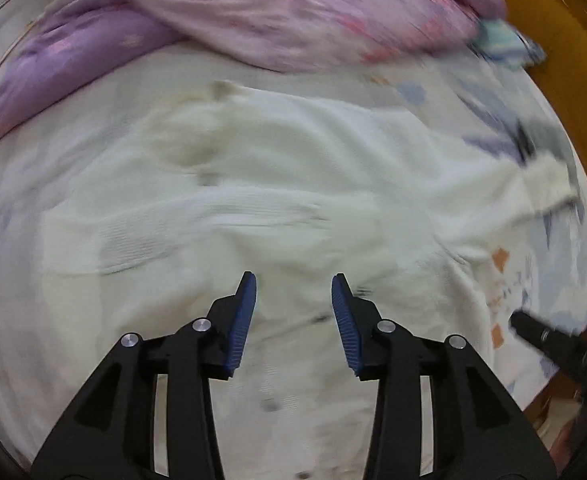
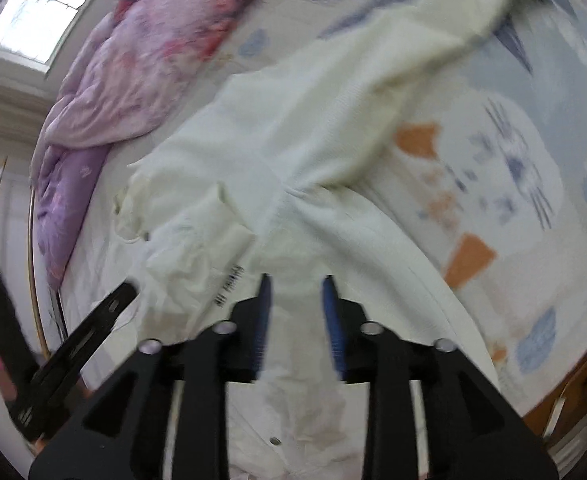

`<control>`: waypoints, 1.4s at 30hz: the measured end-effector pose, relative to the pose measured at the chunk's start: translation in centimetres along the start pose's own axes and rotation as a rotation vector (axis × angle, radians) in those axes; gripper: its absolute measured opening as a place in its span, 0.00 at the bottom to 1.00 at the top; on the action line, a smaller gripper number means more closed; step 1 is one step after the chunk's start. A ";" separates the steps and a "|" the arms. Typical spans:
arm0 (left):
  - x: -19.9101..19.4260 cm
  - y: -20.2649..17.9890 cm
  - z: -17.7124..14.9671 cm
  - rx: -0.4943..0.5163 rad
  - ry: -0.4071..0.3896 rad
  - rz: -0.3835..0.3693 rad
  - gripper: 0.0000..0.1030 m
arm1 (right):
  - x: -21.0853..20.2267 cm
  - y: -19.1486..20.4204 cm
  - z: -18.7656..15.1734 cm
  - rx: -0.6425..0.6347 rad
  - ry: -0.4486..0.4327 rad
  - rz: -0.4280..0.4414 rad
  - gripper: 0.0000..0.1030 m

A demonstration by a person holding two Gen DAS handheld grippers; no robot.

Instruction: Fold large clothes

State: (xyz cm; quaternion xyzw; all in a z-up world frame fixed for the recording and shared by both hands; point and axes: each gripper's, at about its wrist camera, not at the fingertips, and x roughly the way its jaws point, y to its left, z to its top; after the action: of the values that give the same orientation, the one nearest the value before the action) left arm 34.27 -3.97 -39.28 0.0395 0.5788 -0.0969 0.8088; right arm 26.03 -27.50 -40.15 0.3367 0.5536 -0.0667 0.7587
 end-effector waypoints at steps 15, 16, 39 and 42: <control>-0.1 26.4 -6.0 -0.469 0.106 0.365 0.39 | 18.2 10.7 4.1 -0.371 0.198 -0.327 0.09; 0.1 26.8 -6.7 -0.489 0.118 0.358 0.39 | 17.7 10.9 4.0 -0.386 0.184 -0.324 0.07; 7.6 27.4 -11.1 -0.568 0.348 0.204 0.02 | 16.3 4.5 4.1 -0.326 0.200 -0.463 0.12; 5.3 25.8 -8.7 -0.435 0.322 0.249 0.02 | 15.1 5.5 4.2 -0.369 0.198 -0.441 0.18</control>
State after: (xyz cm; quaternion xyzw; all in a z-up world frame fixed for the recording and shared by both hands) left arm 33.06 22.18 -48.42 -0.0490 0.6976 0.1366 0.7016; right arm 37.69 -21.67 -50.40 0.0696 0.6875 -0.0951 0.7166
